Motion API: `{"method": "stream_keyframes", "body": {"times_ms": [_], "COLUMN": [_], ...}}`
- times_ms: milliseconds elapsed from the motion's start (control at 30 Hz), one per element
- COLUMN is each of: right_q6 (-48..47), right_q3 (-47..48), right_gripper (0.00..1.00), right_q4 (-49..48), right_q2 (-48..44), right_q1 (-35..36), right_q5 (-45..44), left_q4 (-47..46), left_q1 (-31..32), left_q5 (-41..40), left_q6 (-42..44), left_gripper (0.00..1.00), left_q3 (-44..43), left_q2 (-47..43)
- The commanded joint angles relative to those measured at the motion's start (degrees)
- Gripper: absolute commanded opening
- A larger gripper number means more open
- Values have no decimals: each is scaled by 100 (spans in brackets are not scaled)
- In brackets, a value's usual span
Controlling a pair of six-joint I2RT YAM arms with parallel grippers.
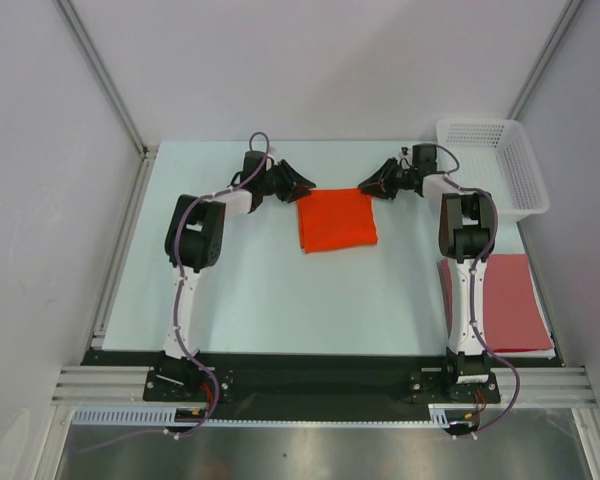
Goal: Fold and stack the t-shirts
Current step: Fold the tshirt
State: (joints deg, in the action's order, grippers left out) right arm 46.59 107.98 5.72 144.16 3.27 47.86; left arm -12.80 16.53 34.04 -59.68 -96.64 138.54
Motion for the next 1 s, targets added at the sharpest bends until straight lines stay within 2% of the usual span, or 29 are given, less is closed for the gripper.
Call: {"method": "stream_keyframes", "body": {"times_ms": [0, 100, 200, 367, 467, 600, 767, 967], "right_q6": [-667, -1037, -1055, -809, -879, -1055, -1573, -1759], "right_q3": [582, 540, -74, -1987, -2709, -3282, -3696, -3486], "right_gripper": [30, 33, 35, 36, 34, 29, 26, 26], "right_q4": [953, 1509, 1512, 503, 291, 70, 455, 1054], "right_q2": [-291, -966, -1653, -2444, -2454, -2313, -2436, -3209], "right_q1": [-203, -186, -81, 323, 499, 394, 87, 77], "right_q5": [-92, -285, -110, 215, 224, 171, -13, -101], "left_q4": [-65, -56, 14, -196, -450, -549, 206, 620], "left_q1": [-71, -1, 209, 832, 1079, 1133, 1089, 1062], "left_q5": [261, 287, 182, 68, 24, 128, 138, 261], "left_q6": [229, 273, 308, 422, 370, 448, 1326, 1582], "left_gripper": [41, 41, 41, 40, 40, 40, 38, 39], "left_q3": [-146, 205, 644, 1506, 2121, 2667, 2659, 2518], "left_q2": [-511, -1099, -1618, -2173, -2217, -1736, -1742, -2619]}}
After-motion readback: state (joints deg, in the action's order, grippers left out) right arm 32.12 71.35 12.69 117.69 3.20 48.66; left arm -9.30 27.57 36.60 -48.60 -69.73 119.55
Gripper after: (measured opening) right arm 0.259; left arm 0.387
